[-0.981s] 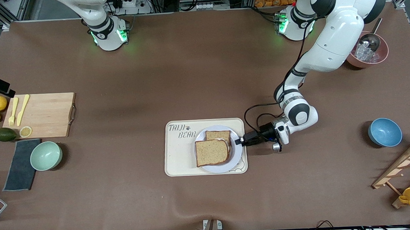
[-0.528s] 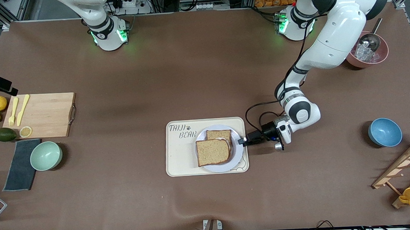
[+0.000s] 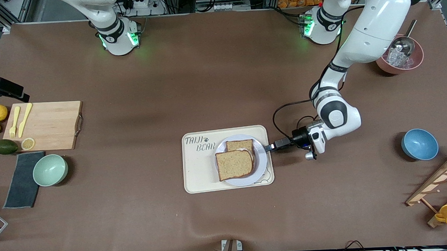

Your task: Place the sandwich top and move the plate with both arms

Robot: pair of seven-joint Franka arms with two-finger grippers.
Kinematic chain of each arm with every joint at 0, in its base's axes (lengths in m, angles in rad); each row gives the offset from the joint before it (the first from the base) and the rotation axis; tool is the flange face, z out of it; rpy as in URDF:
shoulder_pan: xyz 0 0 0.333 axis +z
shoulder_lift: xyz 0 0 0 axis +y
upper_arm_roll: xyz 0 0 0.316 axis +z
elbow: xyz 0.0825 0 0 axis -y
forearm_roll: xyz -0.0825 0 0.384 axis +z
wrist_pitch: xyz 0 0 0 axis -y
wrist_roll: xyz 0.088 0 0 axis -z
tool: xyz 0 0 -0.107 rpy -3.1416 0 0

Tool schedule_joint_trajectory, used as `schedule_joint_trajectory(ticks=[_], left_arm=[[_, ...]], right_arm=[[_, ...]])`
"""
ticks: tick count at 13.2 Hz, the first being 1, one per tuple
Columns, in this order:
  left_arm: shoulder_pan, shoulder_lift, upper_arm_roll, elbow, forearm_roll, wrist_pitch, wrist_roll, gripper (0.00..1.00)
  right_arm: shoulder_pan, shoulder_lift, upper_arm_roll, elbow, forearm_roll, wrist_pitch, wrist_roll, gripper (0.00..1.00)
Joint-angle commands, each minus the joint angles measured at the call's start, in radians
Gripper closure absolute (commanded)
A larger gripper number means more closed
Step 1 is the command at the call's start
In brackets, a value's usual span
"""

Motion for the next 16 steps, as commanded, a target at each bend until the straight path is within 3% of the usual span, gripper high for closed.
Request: schedule_joint_trajectory(ticks=[1, 7, 12, 14, 16], left_arm=[[0.036, -0.084, 0.002, -0.049, 0.146, 0.011, -0.099, 0.00], [0.104, -0.276, 0.002, -0.048, 0.826, -0.012, -0.567, 0.00], [0.104, -0.405, 0.004, 0.052, 1.235, -0.260, -0.881, 0.00], [0.101, -0.459, -0.010, 0.136, 1.475, -0.410, -0.990, 0.00], [0.105, -0.489, -0.009, 0.246, 1.574, -0.574, -0.999, 0.00]], right_arm=[[0.001, -0.001, -0.002, 0.000, 0.010, -0.009, -0.010, 0.00], [-0.002, -0.001, -0.003, -0.002, 0.006, -0.006, -0.010, 0.00], [-0.005, 0.009, -0.003, -0.002, -0.002, 0.002, -0.010, 0.00], [0.001, 0.010, -0.003, -0.002, -0.002, 0.002, -0.010, 0.00], [0.003, 0.009, -0.003, -0.002, -0.009, -0.004, -0.010, 0.00]])
